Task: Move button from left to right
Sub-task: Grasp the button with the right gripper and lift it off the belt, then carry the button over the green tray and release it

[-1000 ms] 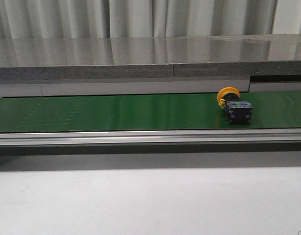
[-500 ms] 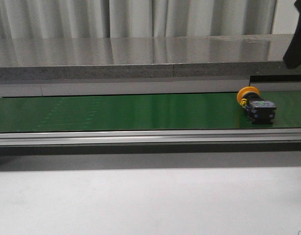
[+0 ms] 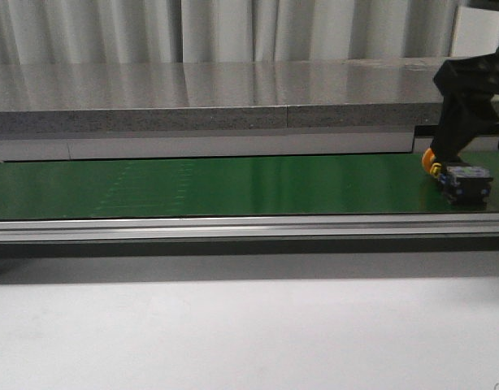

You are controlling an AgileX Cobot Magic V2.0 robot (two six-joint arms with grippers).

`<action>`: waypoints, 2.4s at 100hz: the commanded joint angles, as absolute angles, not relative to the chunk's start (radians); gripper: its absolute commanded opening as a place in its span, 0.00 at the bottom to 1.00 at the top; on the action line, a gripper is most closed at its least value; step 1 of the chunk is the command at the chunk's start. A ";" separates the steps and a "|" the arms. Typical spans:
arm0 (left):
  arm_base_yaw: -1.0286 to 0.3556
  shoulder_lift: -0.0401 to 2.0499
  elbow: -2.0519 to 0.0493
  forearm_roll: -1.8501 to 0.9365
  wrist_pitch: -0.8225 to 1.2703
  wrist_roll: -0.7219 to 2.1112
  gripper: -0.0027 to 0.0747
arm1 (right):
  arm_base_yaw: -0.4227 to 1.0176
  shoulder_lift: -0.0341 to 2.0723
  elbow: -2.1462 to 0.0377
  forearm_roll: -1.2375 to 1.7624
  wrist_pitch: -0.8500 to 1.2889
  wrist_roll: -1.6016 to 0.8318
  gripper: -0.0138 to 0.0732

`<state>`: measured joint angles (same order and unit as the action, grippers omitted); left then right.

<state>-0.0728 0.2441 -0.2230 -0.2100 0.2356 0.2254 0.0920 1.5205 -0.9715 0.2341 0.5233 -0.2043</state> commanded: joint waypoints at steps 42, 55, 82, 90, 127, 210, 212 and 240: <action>-0.081 0.251 -0.251 -0.225 0.156 0.227 0.01 | 0.089 1.570 -1.006 0.162 0.440 -0.216 0.46; -0.081 0.251 -0.251 -0.225 0.156 0.227 0.01 | 0.089 1.569 -1.006 0.162 0.446 -0.216 0.37; -0.081 0.251 -0.251 -0.225 0.156 0.227 0.01 | 0.088 1.568 -1.141 0.066 0.577 -0.216 0.37; -0.081 0.251 -0.251 -0.225 0.156 0.227 0.01 | 0.079 1.568 -1.206 -0.016 0.617 -0.216 0.37; -0.081 0.251 -0.251 -0.225 0.156 0.227 0.01 | -0.180 1.572 -1.359 -0.145 0.616 -0.216 0.37; -0.081 0.251 -0.251 -0.225 0.156 0.227 0.01 | -0.410 1.838 -1.354 0.092 0.671 -0.359 0.37; -0.081 0.251 -0.251 -0.225 0.156 0.227 0.01 | -0.410 1.840 -1.354 0.092 0.672 -0.359 0.37; -0.081 0.251 -0.251 -0.225 0.156 0.227 0.01 | -0.410 1.853 -1.354 0.092 0.677 -0.359 0.47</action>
<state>-0.0728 0.2441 -0.2230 -0.2100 0.2333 0.2254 -0.4032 1.9008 -1.3239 0.0831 0.6971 -0.3472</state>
